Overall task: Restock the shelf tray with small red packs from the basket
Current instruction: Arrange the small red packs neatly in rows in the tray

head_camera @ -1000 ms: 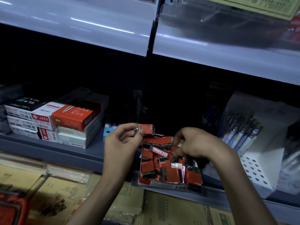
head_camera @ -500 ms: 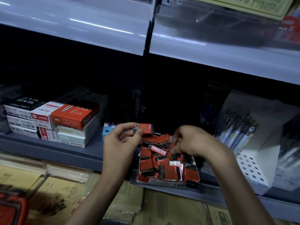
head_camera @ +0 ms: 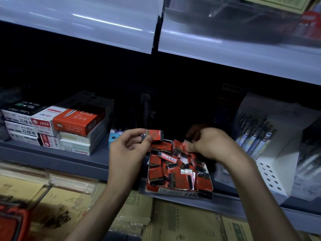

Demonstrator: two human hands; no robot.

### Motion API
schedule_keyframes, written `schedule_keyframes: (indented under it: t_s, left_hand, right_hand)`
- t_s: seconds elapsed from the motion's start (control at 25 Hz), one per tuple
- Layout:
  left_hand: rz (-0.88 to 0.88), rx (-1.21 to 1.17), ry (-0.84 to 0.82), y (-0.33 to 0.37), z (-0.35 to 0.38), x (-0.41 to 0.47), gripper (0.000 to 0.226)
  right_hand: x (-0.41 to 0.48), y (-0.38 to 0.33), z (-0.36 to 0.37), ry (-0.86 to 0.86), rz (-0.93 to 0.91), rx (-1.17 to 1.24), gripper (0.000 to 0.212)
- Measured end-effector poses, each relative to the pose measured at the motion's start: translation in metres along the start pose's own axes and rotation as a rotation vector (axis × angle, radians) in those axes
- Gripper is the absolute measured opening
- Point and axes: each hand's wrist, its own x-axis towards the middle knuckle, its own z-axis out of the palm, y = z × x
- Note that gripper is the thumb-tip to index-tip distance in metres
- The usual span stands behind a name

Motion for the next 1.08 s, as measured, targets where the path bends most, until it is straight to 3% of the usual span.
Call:
schedule_keyframes:
  t_s: [0.4,0.6,0.8,1.08]
  left_hand:
    - [0.012,0.005,0.006,0.000,0.000,-0.001,0.018]
    - [0.002,-0.001,0.011,0.001,0.001,-0.002,0.018]
    - [-0.004,-0.010,0.009,0.003,0.001,-0.004,0.017]
    - [0.001,0.000,0.005,0.001,0.002,-0.002,0.018]
  right_hand:
    - [-0.020,0.001,-0.012,0.156,-0.096,0.039,0.028]
    - [-0.021,-0.002,-0.002,0.150,-0.160,-0.035,0.015]
    - [-0.024,-0.003,0.004,0.077,-0.133,-0.021,0.015]
    - [-0.016,-0.009,0.010,0.127,-0.067,-0.158,0.011]
